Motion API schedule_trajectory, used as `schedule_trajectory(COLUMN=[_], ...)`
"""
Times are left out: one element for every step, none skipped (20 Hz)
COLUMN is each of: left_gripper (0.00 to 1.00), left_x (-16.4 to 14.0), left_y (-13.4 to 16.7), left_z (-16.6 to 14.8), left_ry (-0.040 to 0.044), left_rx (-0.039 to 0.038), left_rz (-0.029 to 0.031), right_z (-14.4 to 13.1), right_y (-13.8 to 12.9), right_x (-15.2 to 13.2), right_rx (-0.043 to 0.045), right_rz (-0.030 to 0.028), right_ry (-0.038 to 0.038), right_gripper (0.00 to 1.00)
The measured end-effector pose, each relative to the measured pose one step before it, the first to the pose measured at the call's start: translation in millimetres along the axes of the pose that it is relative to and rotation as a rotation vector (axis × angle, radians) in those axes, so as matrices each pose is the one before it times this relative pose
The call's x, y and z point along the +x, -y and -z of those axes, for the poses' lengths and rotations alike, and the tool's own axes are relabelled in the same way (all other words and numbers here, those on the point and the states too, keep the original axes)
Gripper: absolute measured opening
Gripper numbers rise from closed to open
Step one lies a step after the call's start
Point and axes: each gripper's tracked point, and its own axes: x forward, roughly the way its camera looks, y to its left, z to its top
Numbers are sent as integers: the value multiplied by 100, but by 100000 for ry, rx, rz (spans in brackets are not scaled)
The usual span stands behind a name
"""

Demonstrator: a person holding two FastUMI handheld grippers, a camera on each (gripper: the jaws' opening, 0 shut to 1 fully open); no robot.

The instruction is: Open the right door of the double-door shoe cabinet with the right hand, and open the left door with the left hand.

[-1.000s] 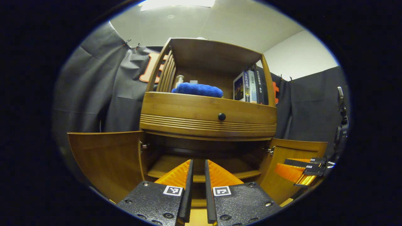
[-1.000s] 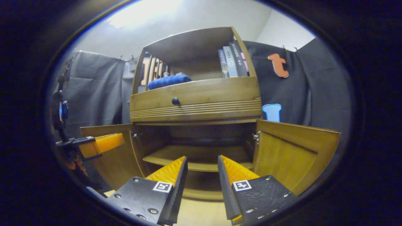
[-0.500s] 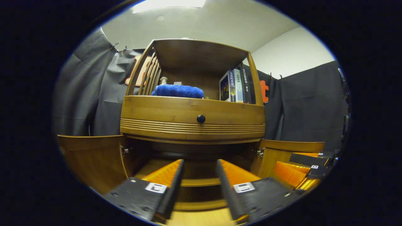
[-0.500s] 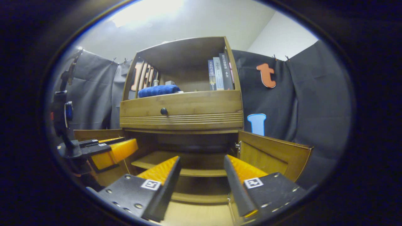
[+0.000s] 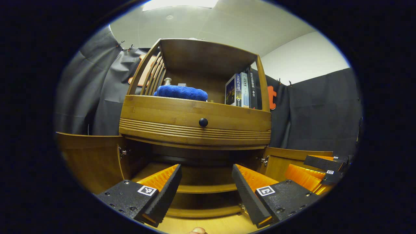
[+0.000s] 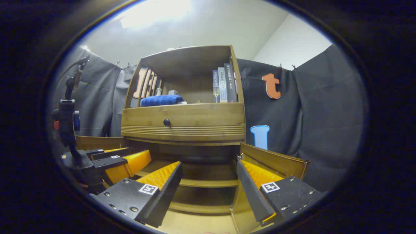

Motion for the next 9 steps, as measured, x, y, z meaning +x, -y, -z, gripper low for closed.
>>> schedule_trajectory(left_gripper=[92, 95, 92, 95, 95, 95, 95, 96, 96], left_x=[-20, -11, 36, 83, 46, 58, 59, -1, -36], left_y=[183, 200, 208, 234, 205, 371, 295, 322, 377], left_z=[18, 72, 56, 54, 46, 88, 66, 89, 22], left_ry=[45, -100, -68, -112, -237, -161, -227, -179, 20], left_rx=[-384, -321, -199, -133, -133, -13, -24, 36, 46], left_rz=[635, 772, 730, 763, 724, 860, 1019, 958, 890], right_z=[-59, -23, -66, -105, -110, -72, -74, -18, 2], right_y=[61, 80, 89, -15, 116, 180, 268, 150, 168], right_x=[-111, -106, -77, -171, -154, -156, -127, -189, -88], right_rx=[-274, -334, -278, -278, -376, -440, -303, -115, 11], right_rz=[447, 286, 385, 272, 492, 727, 816, 536, 304], right_ry=[158, 222, 132, 327, 312, 366, 221, 198, -20], right_gripper=[99, 99, 99, 99, 100, 99, 99, 99, 100])
